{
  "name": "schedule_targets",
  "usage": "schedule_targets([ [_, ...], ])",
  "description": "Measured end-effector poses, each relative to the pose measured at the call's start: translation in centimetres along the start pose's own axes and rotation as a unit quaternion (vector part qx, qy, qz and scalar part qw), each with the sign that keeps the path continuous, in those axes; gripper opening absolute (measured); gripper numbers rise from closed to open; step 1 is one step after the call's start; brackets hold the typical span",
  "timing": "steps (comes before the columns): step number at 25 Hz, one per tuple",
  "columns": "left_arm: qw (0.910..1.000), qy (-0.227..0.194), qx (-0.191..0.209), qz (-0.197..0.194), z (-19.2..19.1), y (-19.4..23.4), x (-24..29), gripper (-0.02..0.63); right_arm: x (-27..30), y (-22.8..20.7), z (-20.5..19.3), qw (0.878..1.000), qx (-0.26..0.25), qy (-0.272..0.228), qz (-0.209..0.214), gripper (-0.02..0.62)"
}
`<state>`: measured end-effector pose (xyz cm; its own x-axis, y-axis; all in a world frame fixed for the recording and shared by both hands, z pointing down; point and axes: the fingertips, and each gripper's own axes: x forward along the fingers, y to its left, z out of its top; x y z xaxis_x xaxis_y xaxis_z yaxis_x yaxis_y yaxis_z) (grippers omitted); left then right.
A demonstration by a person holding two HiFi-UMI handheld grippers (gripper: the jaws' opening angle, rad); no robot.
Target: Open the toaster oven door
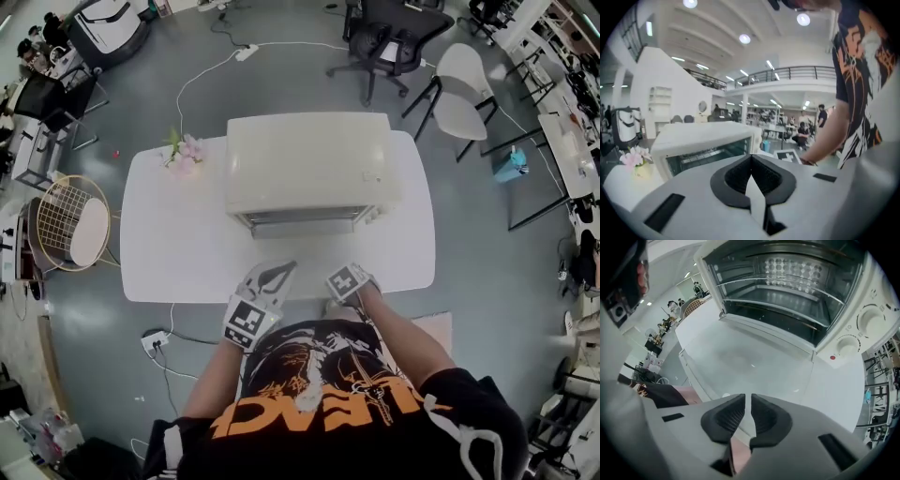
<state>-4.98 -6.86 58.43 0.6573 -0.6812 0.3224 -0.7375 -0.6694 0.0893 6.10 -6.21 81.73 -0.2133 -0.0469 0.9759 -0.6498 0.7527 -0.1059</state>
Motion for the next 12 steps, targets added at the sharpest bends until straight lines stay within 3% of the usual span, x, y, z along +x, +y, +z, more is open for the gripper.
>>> schedule_targets([
  [2, 0.9982, -0.048, -0.025, 0.027, 1.7, -0.2, -1.8, 0.021, 0.0, 0.2, -1.0, 1.000, 0.000, 0.017, -0.008, 0.054],
  [6, 0.9956, -0.081, -0.008, 0.046, 4.5, -0.5, -3.2, 0.021, 0.3, 0.9, -0.4, 1.000, -0.005, 0.008, 0.001, 0.042],
  [7, 0.9957, -0.081, -0.002, 0.045, 4.9, -0.6, -3.3, 0.021, 0.1, 0.7, -0.1, 1.000, -0.003, -0.003, -0.007, 0.014],
  [12, 0.9936, -0.094, 0.015, 0.062, 6.0, 0.2, -4.0, 0.021, -3.3, 0.7, 3.0, 0.993, 0.001, -0.115, -0.034, 0.013],
])
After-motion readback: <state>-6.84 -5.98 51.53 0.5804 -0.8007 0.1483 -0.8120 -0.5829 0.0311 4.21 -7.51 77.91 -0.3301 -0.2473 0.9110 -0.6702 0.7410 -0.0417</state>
